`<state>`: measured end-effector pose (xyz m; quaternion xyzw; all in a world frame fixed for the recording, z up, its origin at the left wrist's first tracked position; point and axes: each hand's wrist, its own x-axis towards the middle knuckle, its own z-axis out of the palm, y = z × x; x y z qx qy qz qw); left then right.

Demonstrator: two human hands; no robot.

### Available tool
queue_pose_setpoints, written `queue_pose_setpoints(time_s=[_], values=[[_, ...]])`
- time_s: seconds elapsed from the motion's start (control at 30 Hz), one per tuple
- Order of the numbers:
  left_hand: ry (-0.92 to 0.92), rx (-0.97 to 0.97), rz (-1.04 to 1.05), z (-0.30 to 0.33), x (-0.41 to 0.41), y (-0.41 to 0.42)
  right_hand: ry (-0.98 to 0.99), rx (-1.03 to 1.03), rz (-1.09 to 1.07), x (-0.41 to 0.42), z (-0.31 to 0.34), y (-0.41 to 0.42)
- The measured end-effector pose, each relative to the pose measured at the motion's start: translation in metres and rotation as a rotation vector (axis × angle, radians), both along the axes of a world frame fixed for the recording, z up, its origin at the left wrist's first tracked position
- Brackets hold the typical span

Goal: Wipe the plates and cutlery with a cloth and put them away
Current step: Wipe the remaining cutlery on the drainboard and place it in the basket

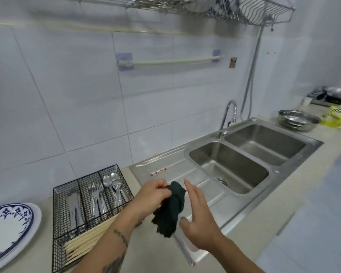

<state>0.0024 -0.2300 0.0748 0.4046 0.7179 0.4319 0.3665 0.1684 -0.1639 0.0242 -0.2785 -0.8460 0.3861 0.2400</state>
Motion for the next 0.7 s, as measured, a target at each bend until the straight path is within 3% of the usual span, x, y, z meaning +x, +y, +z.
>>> queue_pose_setpoints(time_s=[0.2,0.5,0.7], values=[[0.059,0.043,-0.109,0.009,0.034,0.044,-0.011,-0.113,0.007,0.028,0.015,0.071],[0.299,-0.034,0.058,-0.011,0.077,0.119,-0.188,-0.056,-0.01,0.065,0.017,0.172],[0.231,-0.1,0.104,-0.031,0.122,0.155,-0.236,-0.046,0.111,0.084,0.011,0.224]])
